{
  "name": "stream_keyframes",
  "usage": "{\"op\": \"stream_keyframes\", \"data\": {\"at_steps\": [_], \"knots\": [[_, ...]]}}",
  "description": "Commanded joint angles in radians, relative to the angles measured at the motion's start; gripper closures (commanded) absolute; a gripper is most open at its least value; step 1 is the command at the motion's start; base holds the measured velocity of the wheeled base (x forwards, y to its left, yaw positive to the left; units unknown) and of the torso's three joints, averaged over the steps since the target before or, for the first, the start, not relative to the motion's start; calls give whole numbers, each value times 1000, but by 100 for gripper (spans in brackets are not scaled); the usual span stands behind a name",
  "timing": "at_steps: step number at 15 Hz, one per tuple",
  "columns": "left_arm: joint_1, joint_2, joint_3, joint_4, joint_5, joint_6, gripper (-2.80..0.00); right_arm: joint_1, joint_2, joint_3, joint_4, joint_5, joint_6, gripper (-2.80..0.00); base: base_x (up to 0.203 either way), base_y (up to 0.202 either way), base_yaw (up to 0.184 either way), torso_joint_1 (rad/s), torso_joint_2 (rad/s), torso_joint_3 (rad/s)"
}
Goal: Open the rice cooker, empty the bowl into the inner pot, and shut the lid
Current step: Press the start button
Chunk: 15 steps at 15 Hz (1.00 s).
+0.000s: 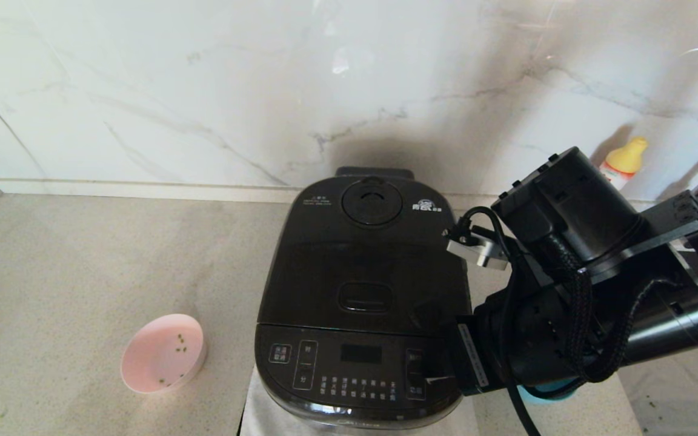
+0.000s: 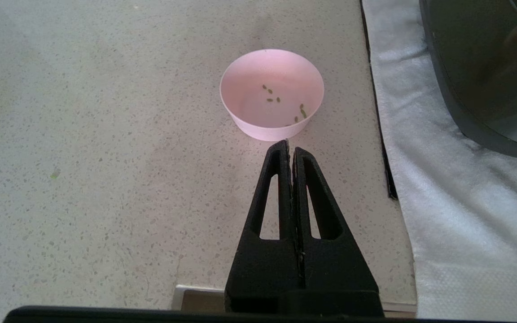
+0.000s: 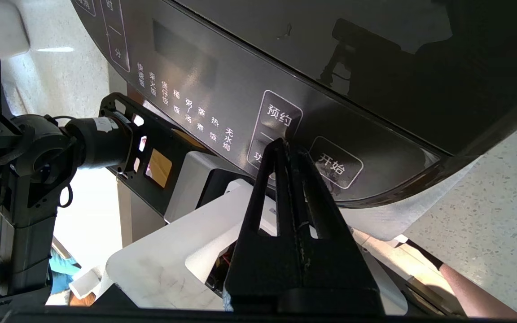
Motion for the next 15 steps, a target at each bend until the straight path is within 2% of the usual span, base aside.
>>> {"op": "stream_keyframes", "data": {"at_steps": [1, 7, 12, 15], "knots": [[0, 1, 0, 0, -1, 0, 0, -5, 4, 11, 5, 1, 3, 0, 0, 0, 0, 0, 0, 0], [0, 1, 0, 0, -1, 0, 0, -19, -37, -10, 5, -1, 3, 0, 0, 0, 0, 0, 0, 0], [0, 1, 0, 0, -1, 0, 0, -19, -178, -58, 7, 1, -1, 0, 0, 0, 0, 0, 0, 0], [0, 1, 0, 0, -1, 0, 0, -22, -256, -131, 25, -12, 0, 0, 0, 0, 0, 0, 0, 0]]}}
